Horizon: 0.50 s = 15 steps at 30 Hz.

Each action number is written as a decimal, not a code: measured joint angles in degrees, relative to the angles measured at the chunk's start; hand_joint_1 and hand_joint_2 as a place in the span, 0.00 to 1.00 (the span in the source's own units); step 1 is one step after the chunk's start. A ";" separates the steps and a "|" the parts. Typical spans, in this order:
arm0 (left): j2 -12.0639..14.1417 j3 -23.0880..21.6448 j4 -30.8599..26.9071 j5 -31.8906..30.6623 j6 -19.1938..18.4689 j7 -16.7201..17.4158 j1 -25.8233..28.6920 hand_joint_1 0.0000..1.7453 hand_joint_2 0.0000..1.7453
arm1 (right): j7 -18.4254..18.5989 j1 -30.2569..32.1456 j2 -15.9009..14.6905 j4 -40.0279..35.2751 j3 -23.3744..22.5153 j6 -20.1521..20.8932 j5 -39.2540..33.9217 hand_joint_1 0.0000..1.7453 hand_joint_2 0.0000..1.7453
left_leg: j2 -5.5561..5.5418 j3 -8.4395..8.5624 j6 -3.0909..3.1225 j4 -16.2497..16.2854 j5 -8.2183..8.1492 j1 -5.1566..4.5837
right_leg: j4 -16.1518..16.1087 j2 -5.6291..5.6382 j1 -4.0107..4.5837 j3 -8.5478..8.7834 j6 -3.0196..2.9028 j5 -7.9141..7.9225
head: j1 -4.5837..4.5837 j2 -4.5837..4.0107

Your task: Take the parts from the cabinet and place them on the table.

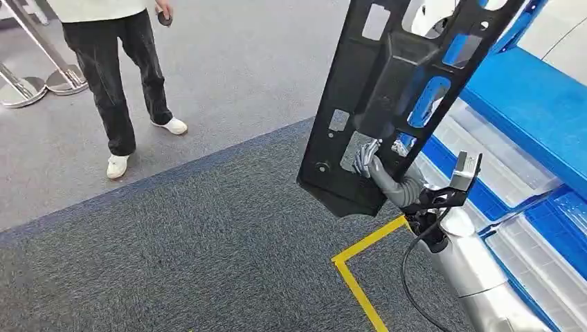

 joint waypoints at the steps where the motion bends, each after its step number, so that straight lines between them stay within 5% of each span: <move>1: -0.04 0.02 0.00 0.02 0.04 0.04 0.09 0.00 1.00 | 0.00 -0.03 0.00 -0.02 -0.02 0.00 -0.04 1.00 1.00 | -0.49 0.52 0.40 -0.61 0.44 0.56 | 0.38 0.63 -0.36 -0.08 0.40 -0.54 | 0.00 0.00; 3: -0.04 0.04 0.00 0.02 0.13 0.04 -0.21 0.00 1.00 | 0.04 -0.08 -0.02 0.04 0.00 0.07 -0.22 1.00 1.00 | -1.39 0.41 0.91 -0.72 0.76 0.47 | 6.77 5.82 -0.67 -2.68 0.68 -4.79 | 0.04 0.00; 5: -0.04 0.04 0.00 0.02 0.11 0.04 -0.24 0.00 1.00 | 0.11 0.07 -0.11 0.28 0.02 0.04 -0.22 1.00 1.00 | -2.69 0.26 1.00 -0.68 0.78 0.41 | 16.40 7.03 -0.66 -7.27 1.00 -8.87 | 0.02 0.00; 6: -0.04 0.04 0.00 0.00 0.11 0.07 -0.13 0.00 1.00 | 0.15 0.25 -0.11 0.46 0.02 0.07 -0.22 1.00 1.00 | -3.40 0.22 1.01 -0.59 0.80 0.40 | 19.27 7.08 -0.66 -8.78 1.04 -9.29 | 0.04 0.00; 8: -0.04 0.04 0.00 -0.15 0.11 0.18 0.05 0.00 1.00 | 0.15 0.44 -0.11 0.59 0.02 0.04 -0.33 1.00 1.00 | -4.92 0.25 0.94 -0.38 0.77 0.45 | 15.18 7.15 -0.81 -7.12 1.00 -5.63 | 0.02 0.00; 10: -0.07 0.04 0.00 -0.39 0.11 0.22 -0.01 0.00 1.00 | 0.09 0.43 -0.20 0.59 0.00 0.02 -0.54 1.00 1.00 | -6.40 0.28 0.58 0.14 0.55 0.51 | 4.60 8.75 -1.17 -2.16 0.78 -0.15 | 0.04 0.00; 11: -0.09 0.04 0.00 -0.46 0.09 0.24 -0.02 0.00 1.00 | 0.09 0.49 -0.31 0.59 0.00 0.00 -0.63 1.00 1.00 | -6.89 -0.15 0.34 0.39 0.42 0.59 | 1.69 12.19 -1.52 -0.86 0.59 -0.22 | 0.04 0.00; 12: -0.07 0.04 0.00 -0.48 0.09 0.39 -0.21 0.00 1.00 | 0.04 0.70 -0.44 0.59 -0.04 0.00 -0.77 1.00 1.00 | -7.67 -0.65 -0.04 0.94 0.48 0.37 | 0.64 12.70 -1.56 -0.88 0.57 -0.41 | 0.02 0.00; 15: -0.07 0.04 0.00 -0.52 0.11 0.79 0.12 0.00 1.00 | 0.02 1.07 -0.57 0.48 -0.11 0.00 -0.90 1.00 1.00 | -9.65 -1.16 -1.28 0.29 1.02 0.87 | 0.85 10.83 -1.09 -0.82 -0.19 -0.38 | 0.02 0.00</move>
